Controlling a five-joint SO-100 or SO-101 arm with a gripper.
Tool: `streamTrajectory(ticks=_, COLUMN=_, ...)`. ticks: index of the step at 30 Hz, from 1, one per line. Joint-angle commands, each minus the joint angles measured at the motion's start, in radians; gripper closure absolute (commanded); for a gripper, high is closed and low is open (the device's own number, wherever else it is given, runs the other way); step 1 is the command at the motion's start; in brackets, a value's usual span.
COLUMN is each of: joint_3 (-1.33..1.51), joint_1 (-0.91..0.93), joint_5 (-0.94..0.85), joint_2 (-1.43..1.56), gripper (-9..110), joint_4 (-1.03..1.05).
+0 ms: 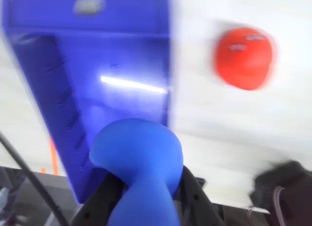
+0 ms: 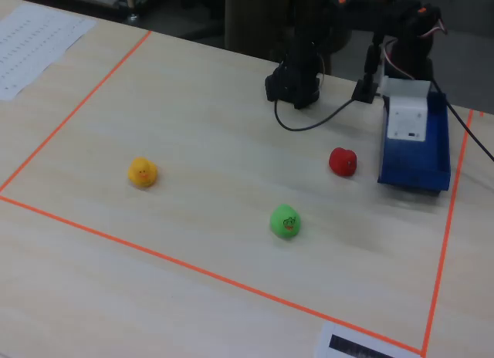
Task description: Grasp blue duck and put it into box.
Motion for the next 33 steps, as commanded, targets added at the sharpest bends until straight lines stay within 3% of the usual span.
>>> streamTrajectory(ticks=1, joint_3=-0.156, joint_1=-0.063, joint_5=0.043, joint_2=-0.124, gripper=101, joint_4=0.021)
streamTrajectory(ticks=4, joint_3=-0.184, joint_1=-0.092, joint_5=0.049, joint_2=-0.183, gripper=100, joint_4=0.021)
streamTrajectory(ticks=7, joint_3=-0.169, joint_1=-0.077, joint_5=0.006, joint_2=-0.178, gripper=75, joint_4=0.025)
streamTrajectory(ticks=10, joint_3=-0.124, joint_1=-0.032, joint_5=-0.046, joint_2=-0.143, gripper=65, joint_4=0.023)
streamTrajectory(ticks=13, joint_3=-0.129, joint_1=0.078, joint_5=-0.049, joint_2=-0.071, gripper=68, joint_4=0.020)
streamTrajectory(ticks=17, joint_3=-0.089, joint_1=0.265, joint_5=-0.115, joint_2=0.097, gripper=64, joint_4=0.021)
streamTrajectory(ticks=21, joint_3=0.080, joint_1=0.353, joint_5=-0.163, joint_2=0.276, gripper=72, joint_4=-0.002)
streamTrajectory(ticks=23, joint_3=0.235, joint_1=0.419, joint_5=-0.187, joint_2=0.408, gripper=79, joint_4=-0.080)
streamTrajectory(ticks=33, joint_3=1.252, joint_1=0.844, joint_5=-0.383, joint_2=1.184, gripper=87, joint_4=-0.621)
